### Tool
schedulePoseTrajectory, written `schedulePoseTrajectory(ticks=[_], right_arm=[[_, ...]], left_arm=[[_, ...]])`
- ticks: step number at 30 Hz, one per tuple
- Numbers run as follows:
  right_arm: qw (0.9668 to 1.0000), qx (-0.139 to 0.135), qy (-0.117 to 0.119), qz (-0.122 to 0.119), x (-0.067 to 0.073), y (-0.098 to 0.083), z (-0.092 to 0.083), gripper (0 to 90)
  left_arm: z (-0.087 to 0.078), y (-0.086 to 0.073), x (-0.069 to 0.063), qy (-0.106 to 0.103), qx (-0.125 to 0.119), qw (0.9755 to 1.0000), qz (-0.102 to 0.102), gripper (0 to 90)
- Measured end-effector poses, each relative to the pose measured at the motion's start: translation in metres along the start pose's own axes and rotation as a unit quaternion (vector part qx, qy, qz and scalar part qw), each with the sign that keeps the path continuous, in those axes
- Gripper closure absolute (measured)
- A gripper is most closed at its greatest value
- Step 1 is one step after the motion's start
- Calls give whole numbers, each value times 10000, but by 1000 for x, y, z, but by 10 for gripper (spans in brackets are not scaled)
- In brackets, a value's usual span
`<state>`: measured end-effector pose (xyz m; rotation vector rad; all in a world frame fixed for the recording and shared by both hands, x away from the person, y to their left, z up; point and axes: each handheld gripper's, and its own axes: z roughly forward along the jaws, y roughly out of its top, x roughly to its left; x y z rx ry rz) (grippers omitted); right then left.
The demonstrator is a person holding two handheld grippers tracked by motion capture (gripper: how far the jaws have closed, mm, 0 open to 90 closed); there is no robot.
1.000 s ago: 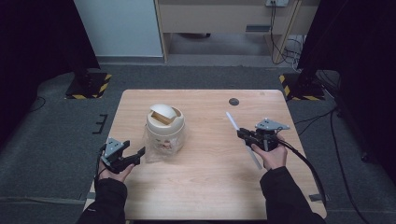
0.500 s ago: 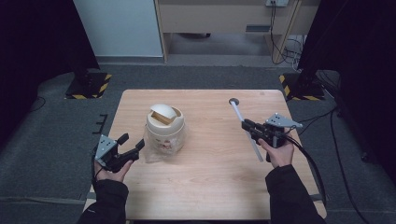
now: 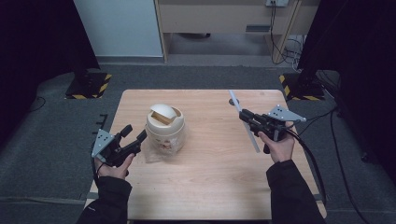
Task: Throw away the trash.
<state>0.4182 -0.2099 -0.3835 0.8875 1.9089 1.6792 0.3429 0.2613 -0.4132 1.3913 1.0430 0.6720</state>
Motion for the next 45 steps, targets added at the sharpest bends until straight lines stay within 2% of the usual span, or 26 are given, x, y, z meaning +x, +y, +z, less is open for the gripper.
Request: schedulePoseTrajectory(ticks=[6, 11, 15, 23, 32, 41, 45], right_arm=[[9999, -115, 106, -39, 6, 7, 6, 792], [9996, -197, 200, -63, 12, 10, 11, 792], [9993, -247, 266, -60, 15, 9, 13, 792], [9991, -199, 363, -120, 20, 5, 17, 792], [9982, -108, 554, -185, 28, -2, 21, 793], [9975, -66, 671, -216, 34, -6, 23, 792], [9972, -48, 717, -213, 36, -8, 24, 792]], left_arm=[[12, 14, -11, -168, -165, 9997, -96, 344], [21, 23, -22, -285, -209, 9994, -43, 344], [31, 32, -36, -461, -280, 9985, -12, 348], [46, 37, -54, -646, -273, 9975, -4, 368], [69, 43, -80, -953, -267, 9951, -71, 394], [88, 42, -100, -1172, -214, 9928, -124, 405], [102, 39, -113, -1297, -145, 9913, -184, 417]])
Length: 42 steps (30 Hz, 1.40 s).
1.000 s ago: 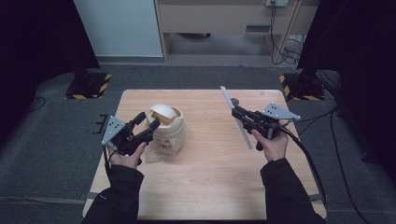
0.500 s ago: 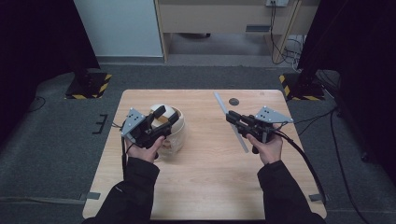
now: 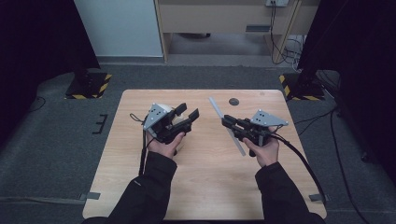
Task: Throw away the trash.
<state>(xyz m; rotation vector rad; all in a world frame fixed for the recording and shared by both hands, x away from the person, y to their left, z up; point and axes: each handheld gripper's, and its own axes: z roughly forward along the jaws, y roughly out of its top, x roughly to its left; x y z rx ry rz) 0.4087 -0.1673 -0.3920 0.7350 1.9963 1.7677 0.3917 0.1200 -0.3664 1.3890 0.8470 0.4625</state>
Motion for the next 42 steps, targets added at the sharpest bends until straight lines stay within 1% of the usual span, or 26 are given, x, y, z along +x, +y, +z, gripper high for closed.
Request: schedulePoseTrajectory(ticks=[3, 4, 5, 7, 8, 9, 10, 13, 18, 22, 25, 26, 27, 30, 33, 34, 35, 37, 38, 39, 41, 42], right_arm=[[10000, 10, 25, -15, 1, -1, 0, 793], [10000, 12, 44, -16, 1, -1, 0, 792], [10000, 11, 60, -16, 2, -1, 0, 792], [10000, 7, 72, -23, 2, -1, 0, 793], [9999, 28, 100, -33, 3, -2, 0, 793], [9999, 34, 111, -41, 3, -2, 1, 792], [9999, 34, 111, -41, 3, -2, 1, 792], [9998, 102, 177, -50, 5, -5, 3, 793], [9996, 149, 243, -46, 7, -7, 5, 792], [9992, 182, 352, -19, 8, -8, 6, 793], [9991, 182, 380, -7, 8, -8, 6, 793], [9991, 182, 380, -7, 8, -8, 6, 793], [9991, 199, 387, 2, 9, -8, 6, 792], [9990, 213, 390, -3, 9, -9, 6, 793], [9989, 262, 387, -18, 9, -9, 7, 792], [9989, 263, 380, -26, 9, -10, 7, 792], [9989, 263, 380, -26, 9, -10, 7, 792], [9988, 280, 393, -12, 9, -11, 8, 773], [9988, 280, 393, -12, 9, -11, 8, 773], [9988, 273, 398, 6, 9, -11, 8, 750], [9989, 267, 388, 25, 8, -10, 7, 735], [9992, 221, 344, 9, 7, -8, 4, 714]], left_arm=[[6, -2, -3, -37, 27, 10000, -24, 423], [13, -5, -5, -81, 78, 9999, -60, 435], [13, -5, -5, -81, 78, 9999, -60, 442], [18, -8, -7, -117, 128, 9998, -73, 451], [22, -10, -9, -159, 166, 9996, -148, 466], [24, -11, -9, -185, 170, 9995, -181, 471], [24, -11, -9, -185, 170, 9995, -181, 478], [29, -13, -12, -265, 159, 9992, -272, 490], [31, -14, -13, -340, 128, 9986, -373, 519], [33, -15, -13, -434, 149, 9977, -496, 591], [35, -16, -12, -538, 174, 9961, -679, 646], [35, -16, -12, -538, 174, 9961, -679, 664], [36, -17, -12, -569, 190, 9954, -740, 681], [37, -18, -13, -592, 231, 9951, -752, 740], [38, -18, -13, -642, 237, 9943, -818, 756], [38, -18, -14, -697, 239, 9939, -820, 773], [38, -18, -14, -697, 239, 9939, -820, 778], [37, -18, -14, -721, 240, 9943, -750, 795], [37, -18, -14, -721, 240, 9943, -750, 801], [36, -16, -13, -690, 247, 9949, -688, 802], [35, -15, -12, -695, 235, 9950, -682, 803], [32, -12, -10, -635, 183, 9961, -583, 803]])
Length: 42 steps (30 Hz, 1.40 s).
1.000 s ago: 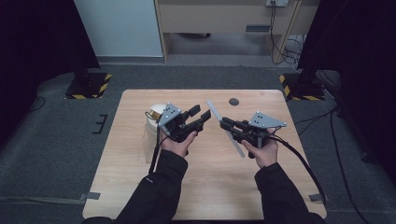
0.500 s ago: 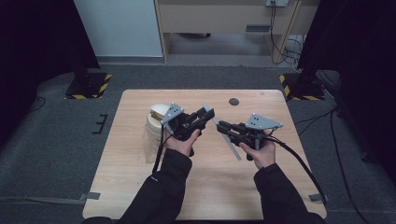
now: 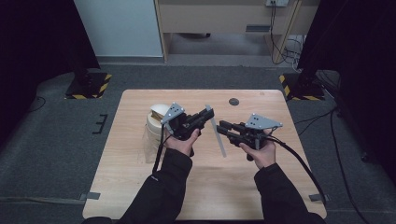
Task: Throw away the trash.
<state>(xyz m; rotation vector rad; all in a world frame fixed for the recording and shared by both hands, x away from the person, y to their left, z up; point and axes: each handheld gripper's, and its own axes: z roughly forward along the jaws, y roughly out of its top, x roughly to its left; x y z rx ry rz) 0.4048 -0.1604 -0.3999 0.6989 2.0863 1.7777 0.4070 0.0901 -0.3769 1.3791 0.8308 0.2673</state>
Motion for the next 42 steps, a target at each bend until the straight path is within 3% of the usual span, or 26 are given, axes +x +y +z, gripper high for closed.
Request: schedulePoseTrajectory(ticks=[4, 8, 9, 11, 13, 14, 18, 25, 28, 29, 32, 37, 42], right_arm=[[9999, -22, -121, -37, -4, 1, -6, 698], [9991, 172, -397, -31, -13, -9, -15, 655], [9979, 336, -551, -46, -18, -17, -18, 634], [9972, 408, -618, -39, -20, -23, -19, 623], [9937, 769, -815, -78, -26, -40, -19, 571], [9937, 769, -815, -78, -26, -40, -19, 571], [9879, 1164, -1023, 6, -36, -58, -20, 514], [9826, 1404, -1215, 50, -44, -69, -21, 450], [9810, 1486, -1246, 59, -46, -73, -21, 445], [9791, 1557, -1306, 78, -48, -76, -21, 436], [9771, 1583, -1416, 129, -52, -80, -22, 416], [9736, 1720, -1492, 141, -56, -85, -22, 374], [9721, 1762, -1540, 157, -58, -86, -23, 365]], left_arm=[[-9, 9, 4, 109, -115, 9998, 146, 803], [-22, 26, 10, 229, -297, 9988, 309, 802], [-28, 34, 12, 302, -387, 9981, 360, 802], [-31, 39, 14, 337, -436, 9977, 382, 802], [-40, 51, 17, 436, -554, 9964, 474, 802], [-40, 51, 17, 436, -554, 9964, 474, 802], [-51, 74, 19, 596, -679, 9932, 739, 802], [-54, 98, 20, 732, -781, 9896, 959, 802], [-53, 107, 22, 816, -819, 9875, 1076, 802], [-52, 112, 24, 894, -811, 9859, 1158, 802], [-51, 118, 29, 1017, -810, 9838, 1236, 803], [-49, 123, 37, 1140, -787, 9822, 1270, 803], [-48, 126, 47, 1306, -740, 9802, 1293, 803]])
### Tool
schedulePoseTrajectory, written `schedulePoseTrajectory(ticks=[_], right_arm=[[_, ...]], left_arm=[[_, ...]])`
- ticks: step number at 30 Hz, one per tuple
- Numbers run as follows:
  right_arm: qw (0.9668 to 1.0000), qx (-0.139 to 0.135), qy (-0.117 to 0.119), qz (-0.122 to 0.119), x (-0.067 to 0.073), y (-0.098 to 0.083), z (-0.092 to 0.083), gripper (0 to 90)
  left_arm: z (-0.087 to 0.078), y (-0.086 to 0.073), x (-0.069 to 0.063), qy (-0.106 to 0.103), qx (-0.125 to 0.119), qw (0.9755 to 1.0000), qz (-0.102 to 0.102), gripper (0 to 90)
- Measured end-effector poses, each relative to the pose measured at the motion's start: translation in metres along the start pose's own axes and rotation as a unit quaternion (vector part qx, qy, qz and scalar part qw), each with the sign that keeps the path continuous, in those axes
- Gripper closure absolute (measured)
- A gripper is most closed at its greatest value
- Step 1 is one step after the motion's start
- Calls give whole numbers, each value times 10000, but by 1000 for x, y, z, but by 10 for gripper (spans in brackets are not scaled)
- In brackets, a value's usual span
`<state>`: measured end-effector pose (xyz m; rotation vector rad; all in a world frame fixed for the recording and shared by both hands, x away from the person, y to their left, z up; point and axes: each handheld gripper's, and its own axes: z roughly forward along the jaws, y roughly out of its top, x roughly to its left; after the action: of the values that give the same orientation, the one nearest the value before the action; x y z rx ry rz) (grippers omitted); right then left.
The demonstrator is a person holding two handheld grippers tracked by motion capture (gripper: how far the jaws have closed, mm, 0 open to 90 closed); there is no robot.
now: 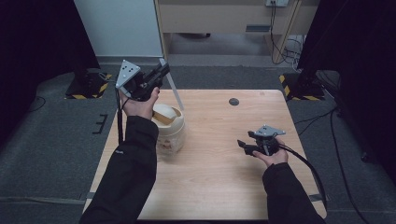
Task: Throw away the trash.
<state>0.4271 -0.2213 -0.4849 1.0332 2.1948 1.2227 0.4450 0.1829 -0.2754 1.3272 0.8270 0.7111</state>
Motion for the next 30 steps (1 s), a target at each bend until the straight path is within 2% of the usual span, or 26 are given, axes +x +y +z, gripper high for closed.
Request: schedulePoseTrajectory(ticks=[5, 11, 16, 19, 21, 23, 26, 30], right_arm=[[10000, -7, -24, 20, -2, 0, -1, 360], [10000, -4, -20, 51, -3, 0, -1, 357], [10000, 2, -21, 48, -3, 0, -1, 355], [10000, -3, -25, 46, -3, 0, -1, 354], [10000, -3, -28, 40, -4, 0, -1, 354], [10000, 5, -22, 32, -4, 0, -1, 354], [10000, -10, -32, 33, -4, 0, -1, 351], [10000, -29, -48, 64, -5, 0, -3, 346]], left_arm=[[3, -8, 6, 93, 214, 9997, 123, 802], [5, -19, 10, 106, 428, 9988, 214, 803], [6, -39, 15, 114, 676, 9976, 127, 802], [6, -46, 16, 98, 739, 9972, 90, 801], [7, -55, 15, 55, 861, 9962, 92, 800], [7, -58, 15, 42, 907, 9958, 94, 799], [8, -67, 15, -26, 1069, 9943, 10, 772], [4, -70, 15, -70, 997, 9950, 16, 719]])
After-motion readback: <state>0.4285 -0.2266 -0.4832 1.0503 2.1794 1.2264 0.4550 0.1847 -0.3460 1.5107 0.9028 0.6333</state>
